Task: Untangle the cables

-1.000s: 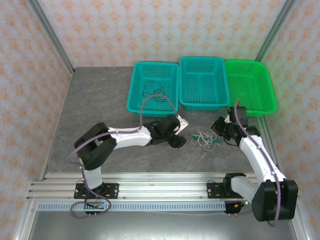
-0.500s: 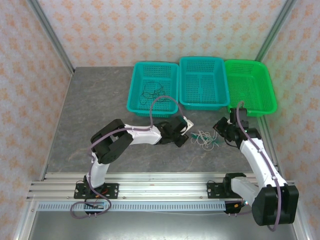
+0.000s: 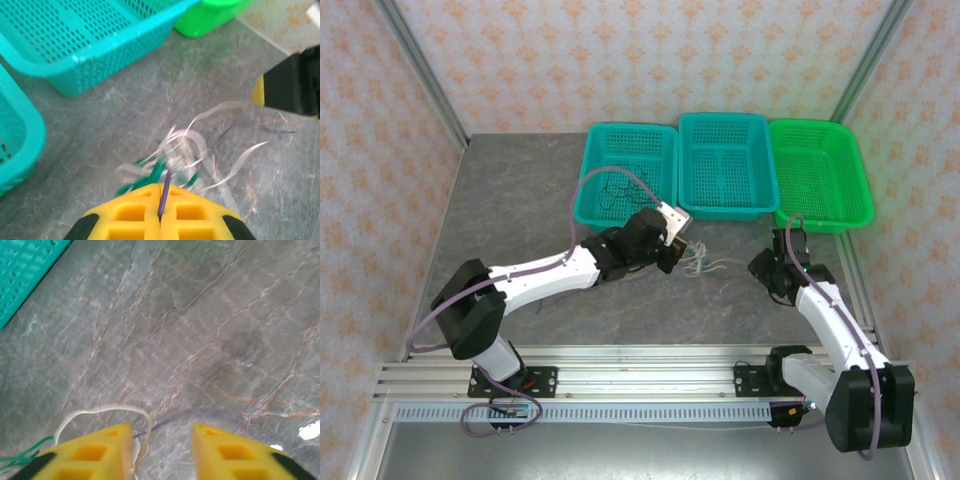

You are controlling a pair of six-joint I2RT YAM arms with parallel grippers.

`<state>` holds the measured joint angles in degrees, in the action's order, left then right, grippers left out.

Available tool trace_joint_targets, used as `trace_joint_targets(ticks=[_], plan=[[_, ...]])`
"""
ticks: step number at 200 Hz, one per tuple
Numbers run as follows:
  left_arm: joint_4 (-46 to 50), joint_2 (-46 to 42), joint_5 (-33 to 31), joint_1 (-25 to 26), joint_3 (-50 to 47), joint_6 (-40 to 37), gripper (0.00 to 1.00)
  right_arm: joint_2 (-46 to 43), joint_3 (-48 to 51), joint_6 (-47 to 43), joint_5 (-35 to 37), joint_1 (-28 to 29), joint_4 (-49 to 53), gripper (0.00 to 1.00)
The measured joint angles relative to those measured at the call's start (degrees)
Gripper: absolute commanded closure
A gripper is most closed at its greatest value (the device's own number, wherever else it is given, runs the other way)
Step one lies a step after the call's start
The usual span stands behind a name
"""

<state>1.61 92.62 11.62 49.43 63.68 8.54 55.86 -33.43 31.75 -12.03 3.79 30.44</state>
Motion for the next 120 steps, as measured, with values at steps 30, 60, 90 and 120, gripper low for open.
trace_joint_targets(ticks=[30,60,90,120], plan=[[2.2,0.7,0.0,0.1,-0.2,0.0,1.00,-11.6,0.7,-4.2,0.2,2.6,-1.5,0.47],[3.4,0.6,0.0,0.5,-0.2,-0.6,1.00,-20.7,4.7,-11.3,-5.0,11.6,-12.2,0.57],[5.3,-0.3,0.1,0.9,-0.2,-1.5,1.00,-17.8,14.3,-18.1,-5.4,23.3,-30.2,0.47],[5.6,-3.9,1.9,0.9,-0.2,-2.2,1.00,-7.0,23.3,-27.4,-7.8,29.4,-50.1,0.35]])
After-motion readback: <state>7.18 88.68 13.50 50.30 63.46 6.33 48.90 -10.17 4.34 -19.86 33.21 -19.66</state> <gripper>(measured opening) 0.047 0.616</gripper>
